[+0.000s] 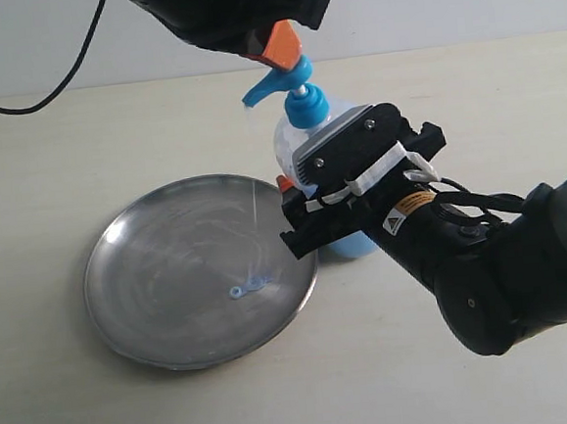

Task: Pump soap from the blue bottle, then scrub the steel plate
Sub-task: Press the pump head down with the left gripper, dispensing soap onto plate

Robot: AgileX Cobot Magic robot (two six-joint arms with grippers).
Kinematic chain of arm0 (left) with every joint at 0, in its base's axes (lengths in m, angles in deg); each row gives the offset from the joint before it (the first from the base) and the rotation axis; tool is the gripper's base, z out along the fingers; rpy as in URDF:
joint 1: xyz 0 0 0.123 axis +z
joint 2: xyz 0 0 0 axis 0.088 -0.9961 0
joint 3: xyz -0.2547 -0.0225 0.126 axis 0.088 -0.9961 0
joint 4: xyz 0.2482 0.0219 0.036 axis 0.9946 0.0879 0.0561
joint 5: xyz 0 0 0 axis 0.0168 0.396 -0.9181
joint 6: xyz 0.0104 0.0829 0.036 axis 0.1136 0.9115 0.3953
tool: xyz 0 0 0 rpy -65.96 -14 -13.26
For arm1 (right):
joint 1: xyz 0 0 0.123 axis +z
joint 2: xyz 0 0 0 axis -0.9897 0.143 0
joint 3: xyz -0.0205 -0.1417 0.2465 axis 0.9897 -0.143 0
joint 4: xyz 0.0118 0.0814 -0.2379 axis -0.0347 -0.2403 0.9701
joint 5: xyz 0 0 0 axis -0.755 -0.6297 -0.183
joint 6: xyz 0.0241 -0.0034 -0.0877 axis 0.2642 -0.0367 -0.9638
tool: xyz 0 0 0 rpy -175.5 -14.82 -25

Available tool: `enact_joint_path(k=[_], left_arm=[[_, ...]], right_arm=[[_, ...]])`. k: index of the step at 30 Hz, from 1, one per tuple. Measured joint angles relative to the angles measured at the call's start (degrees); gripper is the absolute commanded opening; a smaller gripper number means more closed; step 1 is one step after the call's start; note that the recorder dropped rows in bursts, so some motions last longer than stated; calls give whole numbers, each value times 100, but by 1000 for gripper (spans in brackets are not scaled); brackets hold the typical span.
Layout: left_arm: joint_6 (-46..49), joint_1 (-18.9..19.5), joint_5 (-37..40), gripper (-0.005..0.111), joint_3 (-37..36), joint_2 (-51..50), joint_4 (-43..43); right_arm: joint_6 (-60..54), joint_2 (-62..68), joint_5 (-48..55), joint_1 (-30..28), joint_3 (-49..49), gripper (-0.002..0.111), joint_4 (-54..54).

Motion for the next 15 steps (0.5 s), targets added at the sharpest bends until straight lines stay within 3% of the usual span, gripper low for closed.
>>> enact_joint_path(k=[15], left_arm=[[0,0,-133,0,93,-262,-171]], right_arm=[[198,0,-10,-26,0,0,-105]])
